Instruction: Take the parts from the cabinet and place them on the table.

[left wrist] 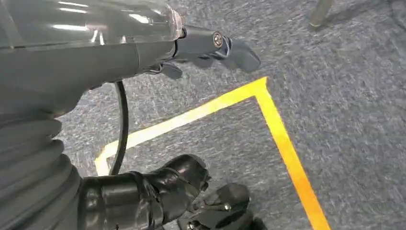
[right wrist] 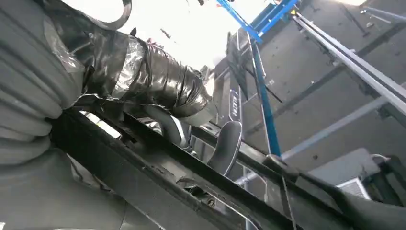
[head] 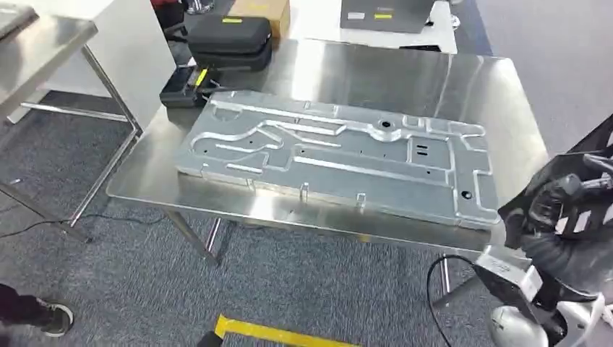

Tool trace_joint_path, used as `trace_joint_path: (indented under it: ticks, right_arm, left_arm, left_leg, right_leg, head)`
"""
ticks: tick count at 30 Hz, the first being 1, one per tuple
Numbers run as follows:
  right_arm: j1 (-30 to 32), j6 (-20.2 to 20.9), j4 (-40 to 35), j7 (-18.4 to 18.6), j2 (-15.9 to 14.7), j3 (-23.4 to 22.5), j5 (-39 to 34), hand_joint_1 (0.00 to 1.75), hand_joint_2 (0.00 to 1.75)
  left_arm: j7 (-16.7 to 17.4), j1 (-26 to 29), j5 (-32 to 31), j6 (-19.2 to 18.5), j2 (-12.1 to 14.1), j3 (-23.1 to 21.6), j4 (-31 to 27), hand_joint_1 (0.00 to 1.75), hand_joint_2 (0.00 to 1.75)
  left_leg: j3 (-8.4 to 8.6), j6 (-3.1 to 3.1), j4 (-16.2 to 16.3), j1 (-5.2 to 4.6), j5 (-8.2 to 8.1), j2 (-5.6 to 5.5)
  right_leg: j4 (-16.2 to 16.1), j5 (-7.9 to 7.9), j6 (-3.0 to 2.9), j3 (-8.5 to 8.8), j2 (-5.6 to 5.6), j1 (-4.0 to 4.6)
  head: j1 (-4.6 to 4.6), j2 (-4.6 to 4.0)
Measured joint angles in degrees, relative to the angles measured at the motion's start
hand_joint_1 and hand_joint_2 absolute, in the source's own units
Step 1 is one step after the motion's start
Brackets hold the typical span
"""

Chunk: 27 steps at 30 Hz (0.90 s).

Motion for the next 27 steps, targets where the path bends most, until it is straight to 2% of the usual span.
trace_joint_path:
  ticks: [2,3,4,6,7,8,9,11,12,13,16,18,19,21,22,23,24,25,26,27]
  right_arm:
    - [-0.1,0.0,0.0,0.0,0.0,0.0,0.0,1.75,1.75]
    - [-0.1,0.0,0.0,0.0,0.0,0.0,0.0,1.75,1.75]
    - [-0.2,0.0,0.0,0.0,-0.1,0.0,0.0,1.75,1.75]
    - [-0.1,0.0,0.0,0.0,-0.1,0.0,-0.1,1.75,1.75]
    - [-0.1,0.0,0.1,0.0,-0.2,0.0,-0.1,1.75,1.75]
    - [-0.1,0.0,0.2,0.0,-0.2,0.0,-0.2,1.75,1.75]
    - [-0.1,0.0,0.2,0.0,-0.2,0.0,-0.2,1.75,1.75]
    - [-0.1,0.0,0.2,0.0,-0.2,0.0,-0.2,1.75,1.75]
    - [-0.1,0.0,0.3,0.0,-0.3,0.0,-0.2,1.75,1.75]
    - [-0.2,0.0,0.3,0.0,-0.3,0.0,-0.2,1.75,1.75]
    - [-0.2,0.0,0.4,0.0,-0.4,0.2,-0.4,1.75,1.75]
    - [-0.4,0.0,0.4,0.0,-0.4,0.5,-0.4,1.73,1.75]
    - [-0.6,0.0,0.4,0.0,-0.4,0.6,-0.4,1.75,1.75]
    - [-0.9,0.0,0.8,0.1,-0.4,1.3,-0.3,1.73,1.75]
    - [-1.0,0.0,1.0,0.2,-0.4,1.6,-0.3,1.75,1.75]
    - [-1.1,0.0,1.3,0.6,-0.4,2.0,-0.3,1.75,1.75]
    - [-1.3,0.0,1.6,1.0,-0.4,2.4,-0.2,1.75,1.75]
    - [-1.6,0.0,1.9,1.2,-0.4,2.8,0.1,1.75,1.75]
    - [-2.0,0.0,2.1,1.6,-0.4,3.3,0.8,1.75,1.75]
    - [-2.6,0.0,2.4,2.1,-0.4,3.8,2.0,1.75,1.75]
  left_arm:
    - [0.0,0.1,0.1,0.0,-0.1,0.0,0.0,0.0,1.75]
    - [0.0,0.1,0.1,-0.2,-0.1,0.0,0.0,0.0,1.75]
    - [0.0,-0.1,0.1,-0.2,-0.1,0.0,0.0,0.0,1.75]
    - [0.0,-0.1,0.1,-0.2,-0.1,0.0,0.0,0.0,1.75]
    - [0.0,-0.1,0.1,-0.1,-0.1,0.0,0.0,0.0,1.75]
    - [0.0,0.0,0.1,0.1,-0.1,0.0,0.0,0.0,1.75]
    - [0.0,0.0,0.1,0.2,-0.1,0.0,0.0,0.0,1.75]
    - [0.0,0.0,0.2,0.5,-0.2,0.0,0.0,0.0,1.75]
    - [0.0,0.0,0.4,0.4,-0.2,0.0,0.0,0.0,1.75]
    - [-0.1,-0.2,0.4,0.3,-0.2,0.0,0.0,0.0,1.75]
    - [-1.1,-0.1,0.5,-1.5,-0.2,0.0,0.0,0.0,1.75]
    - [-1.6,-0.2,0.3,-2.2,-0.2,0.0,0.0,0.0,1.75]
    - [-1.6,-0.3,0.3,-2.6,-0.2,0.0,0.0,0.0,1.75]
    - [-1.7,-0.2,0.3,-3.3,-0.2,0.0,0.0,0.0,1.75]
    - [-1.7,-0.1,0.3,-3.3,-0.2,0.0,0.0,0.0,1.75]
    - [-1.7,0.0,0.3,-3.2,-0.2,0.0,0.0,0.0,1.75]
    - [-1.6,0.0,0.3,-3.0,-0.2,0.0,0.0,0.0,1.75]
    - [-1.4,-0.1,0.3,-2.7,-0.2,0.0,0.0,0.0,0.0]
    - [-1.0,-0.2,0.3,-2.5,-0.2,0.0,0.0,0.0,0.0]
    - [-0.8,-0.2,0.3,-2.2,-0.2,0.0,0.0,0.0,0.0]
  left_leg:
    - [1.0,0.4,-1.6,0.83,0.34,0.07]
    - [1.43,0.61,-2.0,0.87,0.31,0.04]
    - [1.6,0.81,-2.1,0.87,0.19,0.08]
    - [1.86,0.98,-2.0,0.87,-0.16,0.1]
    - [2.04,0.94,-2.0,0.88,-0.37,0.1]
    - [2.34,0.87,-1.8,0.96,-0.68,0.06]
    - [2.65,0.72,-1.7,1.05,-1.03,0.01]
    - [3.47,0.17,-1.0,1.32,-2.08,-0.15]
    - [3.47,-0.29,-0.9,1.33,-2.49,-0.2]
    - [3.3,-0.8,-0.2,0.9,-2.84,-0.25]
    - [3.47,-1.54,-0.9,1.04,-2.76,-0.11]
    - [3.35,-2.1,0.4,1.19,-4.06,0.01]
    - [1.78,-2.22,3.6,1.16,-5.93,0.05]
    - [-3.27,-2.43,13.3,1.19,-9.88,0.06]
    - [-5.39,-2.4,16.9,1.16,-10.68,0.06]
    - [-6.22,-2.27,17.7,1.15,-9.94,0.05]
    - [-5.74,-2.04,15.9,1.12,-7.94,0.05]
    - [-4.07,-1.68,11.7,1.05,-4.97,0.05]
    - [-1.75,-1.12,6.2,0.9,-1.84,0.04]
    - [0.1,-0.33,1.3,0.53,0.11,0.04]
  right_leg:
    - [0.0,-0.54,0.7,0.4,-0.16,0.06]
    - [1.5,-1.31,0.96,-0.15,-0.15,0.02]
    - [5.2,-3.11,1.23,-2.12,-0.1,-0.05]
    - [14.0,-6.43,1.77,-7.28,-0.12,-0.45]
    - [16.8,-6.54,2.01,-9.31,-0.13,-0.62]
    - [16.5,-4.88,2.25,-9.9,-0.14,-0.89]
    - [13.9,-2.43,2.39,-9.09,-0.15,-1.1]
    - [4.0,3.98,2.73,-5.06,-0.22,-1.61]
    - [2.5,3.13,2.73,-4.27,-0.19,-1.58]
    - [1.0,3.01,2.28,-3.92,-0.08,-1.04]
    - [1.5,2.8,1.12,-4.19,0.19,-0.87]
    - [0.8,2.83,0.18,-3.46,0.03,-1.21]
    - [0.7,2.74,-0.16,-3.29,-0.15,-1.21]
    - [0.7,2.59,-0.45,-3.28,-0.2,-0.96]
    - [0.7,2.52,-0.54,-3.24,-0.19,-0.83]
    - [0.7,2.45,-0.65,-3.12,-0.15,-0.71]
    - [0.7,2.34,-0.74,-2.91,-0.1,-0.57]
    - [0.7,2.19,-0.77,-2.59,-0.06,-0.42]
    - [0.7,2.01,-0.72,-2.21,0.0,-0.3]
    - [0.7,1.85,-0.7,-1.97,0.0,-0.25]
  head:
    - [0.02,0.0]
    - [0.09,0.02]
    - [0.07,0.0]
    - [0.07,0.0]
    - [0.04,0.02]
    - [0.07,0.02]
    - [0.07,0.02]
    - [0.09,0.02]
    - [0.09,0.0]
    - [0.11,0.02]
    - [0.06,0.0]
    - [0.09,0.02]
    - [-0.02,0.02]
    - [0.0,0.02]
    - [0.0,0.02]
    - [0.0,0.02]
    - [0.0,0.02]
    - [0.0,0.02]
    - [0.0,0.02]
    - [0.02,0.02]
